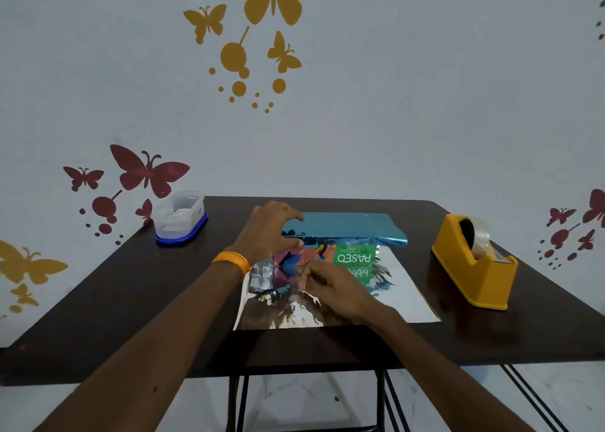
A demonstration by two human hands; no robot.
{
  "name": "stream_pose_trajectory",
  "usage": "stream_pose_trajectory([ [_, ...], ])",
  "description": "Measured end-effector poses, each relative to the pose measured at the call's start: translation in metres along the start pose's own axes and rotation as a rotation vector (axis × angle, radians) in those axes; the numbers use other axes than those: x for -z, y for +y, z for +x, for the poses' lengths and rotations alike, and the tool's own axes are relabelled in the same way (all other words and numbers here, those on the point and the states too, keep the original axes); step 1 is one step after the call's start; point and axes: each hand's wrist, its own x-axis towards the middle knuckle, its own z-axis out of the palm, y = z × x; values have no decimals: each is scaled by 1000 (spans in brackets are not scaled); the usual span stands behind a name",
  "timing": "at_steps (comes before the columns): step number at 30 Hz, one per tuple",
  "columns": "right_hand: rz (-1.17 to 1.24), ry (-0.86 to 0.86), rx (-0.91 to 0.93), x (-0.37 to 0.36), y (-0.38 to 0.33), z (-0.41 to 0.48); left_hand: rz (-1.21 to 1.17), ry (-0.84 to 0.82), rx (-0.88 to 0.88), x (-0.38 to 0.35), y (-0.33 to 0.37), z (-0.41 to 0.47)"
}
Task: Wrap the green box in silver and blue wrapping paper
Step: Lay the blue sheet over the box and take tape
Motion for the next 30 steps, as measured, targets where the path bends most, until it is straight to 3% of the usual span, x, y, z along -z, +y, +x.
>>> stream_pose_trajectory([
  [8, 136, 12, -32, 9, 0, -9, -27, -31, -10, 1, 6, 0],
  [19, 68, 30, -36, 11, 0, -3, -221, 25, 56, 15, -10, -23],
  [25, -48, 291, -99, -2, -14, 13, -272, 36, 35, 16, -12, -32],
  [30, -75, 376, -134, -8, -20, 27, -294, 57, 33, 16, -14, -33],
])
